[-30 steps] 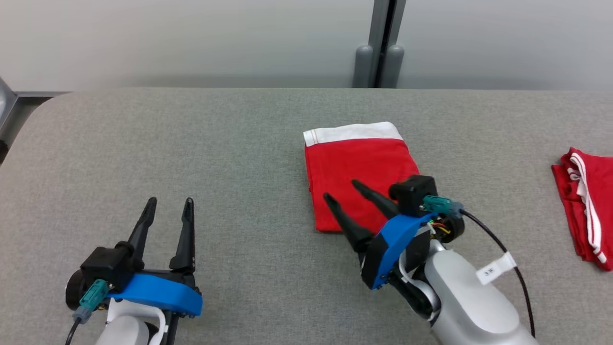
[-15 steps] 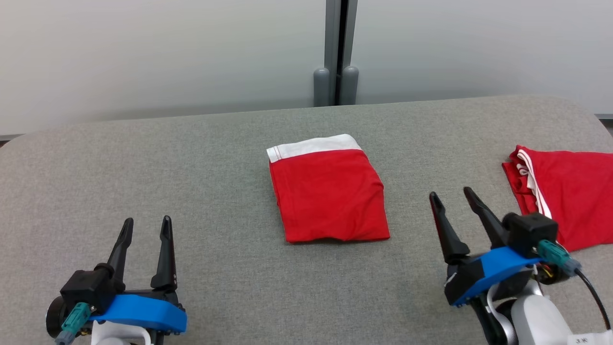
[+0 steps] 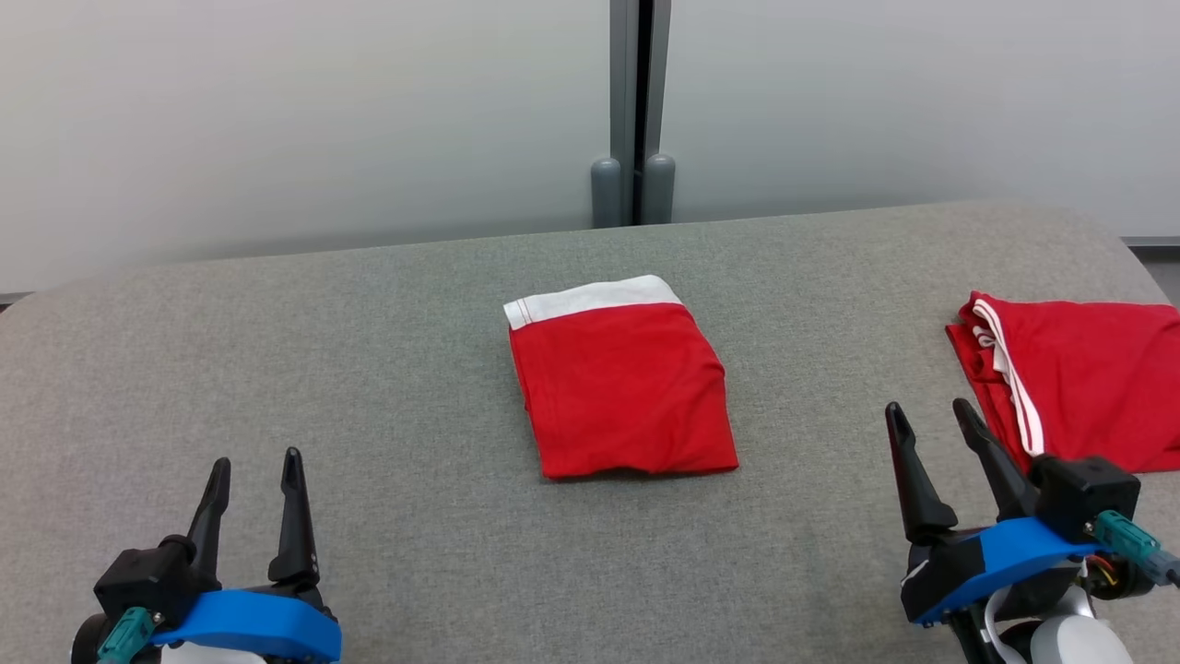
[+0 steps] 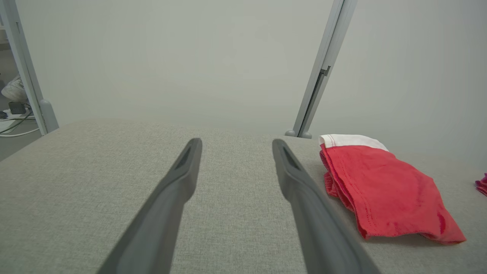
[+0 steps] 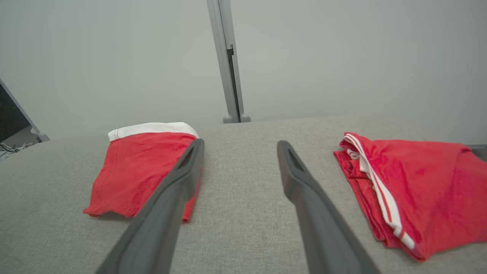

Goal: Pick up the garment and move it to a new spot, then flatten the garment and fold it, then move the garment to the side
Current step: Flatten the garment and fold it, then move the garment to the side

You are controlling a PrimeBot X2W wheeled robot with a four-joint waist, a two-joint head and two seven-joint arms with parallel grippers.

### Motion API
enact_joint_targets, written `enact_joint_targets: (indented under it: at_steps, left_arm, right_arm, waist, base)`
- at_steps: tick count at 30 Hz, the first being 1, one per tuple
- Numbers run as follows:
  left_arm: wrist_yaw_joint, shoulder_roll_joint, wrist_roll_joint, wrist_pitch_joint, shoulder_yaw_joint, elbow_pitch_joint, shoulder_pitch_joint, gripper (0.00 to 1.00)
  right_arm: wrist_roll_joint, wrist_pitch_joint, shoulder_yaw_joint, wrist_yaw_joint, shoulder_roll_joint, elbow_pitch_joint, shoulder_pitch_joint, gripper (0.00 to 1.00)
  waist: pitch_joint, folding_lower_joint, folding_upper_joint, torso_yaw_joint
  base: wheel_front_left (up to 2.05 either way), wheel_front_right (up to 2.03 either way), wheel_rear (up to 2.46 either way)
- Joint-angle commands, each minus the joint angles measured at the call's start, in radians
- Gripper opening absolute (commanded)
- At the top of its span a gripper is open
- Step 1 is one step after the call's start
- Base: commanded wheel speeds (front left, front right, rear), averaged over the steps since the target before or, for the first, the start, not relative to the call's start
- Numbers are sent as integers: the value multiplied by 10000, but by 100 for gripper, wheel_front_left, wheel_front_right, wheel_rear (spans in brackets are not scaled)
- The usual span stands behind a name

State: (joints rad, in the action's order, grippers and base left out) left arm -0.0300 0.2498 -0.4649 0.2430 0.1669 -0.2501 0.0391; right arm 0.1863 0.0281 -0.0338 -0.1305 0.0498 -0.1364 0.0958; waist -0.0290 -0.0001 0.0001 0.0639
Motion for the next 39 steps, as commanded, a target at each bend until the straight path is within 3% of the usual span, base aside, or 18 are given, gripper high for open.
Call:
enact_joint_targets:
  at_steps: [1, 19, 26, 32, 39]
  left_arm:
    - [-16, 66, 3, -1, -42, -23, -92, 100]
    - [-30, 137, -84, -111, 204, 19, 18, 100]
    - [47, 144, 10, -132, 332, 202, 403, 100]
    - [194, 51, 158, -80, 582, 265, 1070, 100]
    - [439, -198, 290, 73, 823, 39, 1747, 100]
  right_arm:
    - [72, 29, 51, -6, 14, 87, -134, 100]
    - [202, -161, 73, -6, 14, -11, -171, 100]
    - [412, -1178, 231, -6, 9, -325, 1036, 100]
    - [382, -2689, 413, -6, 12, -1367, 2907, 100]
    - [186, -3481, -272, -6, 15, -3892, 4929, 100]
  waist:
    - [4, 1, -1, -12]
    - [-131, 1, -1, -238]
    - [-648, 1, -1, -527]
    - [-1463, 1, -1, -1136]
    - [-2276, 1, -1, -1922]
  base:
    - [0, 0, 0]
    - [0, 0, 0]
    - [0, 0, 0]
    - [0, 0, 0]
    - [0, 0, 0]
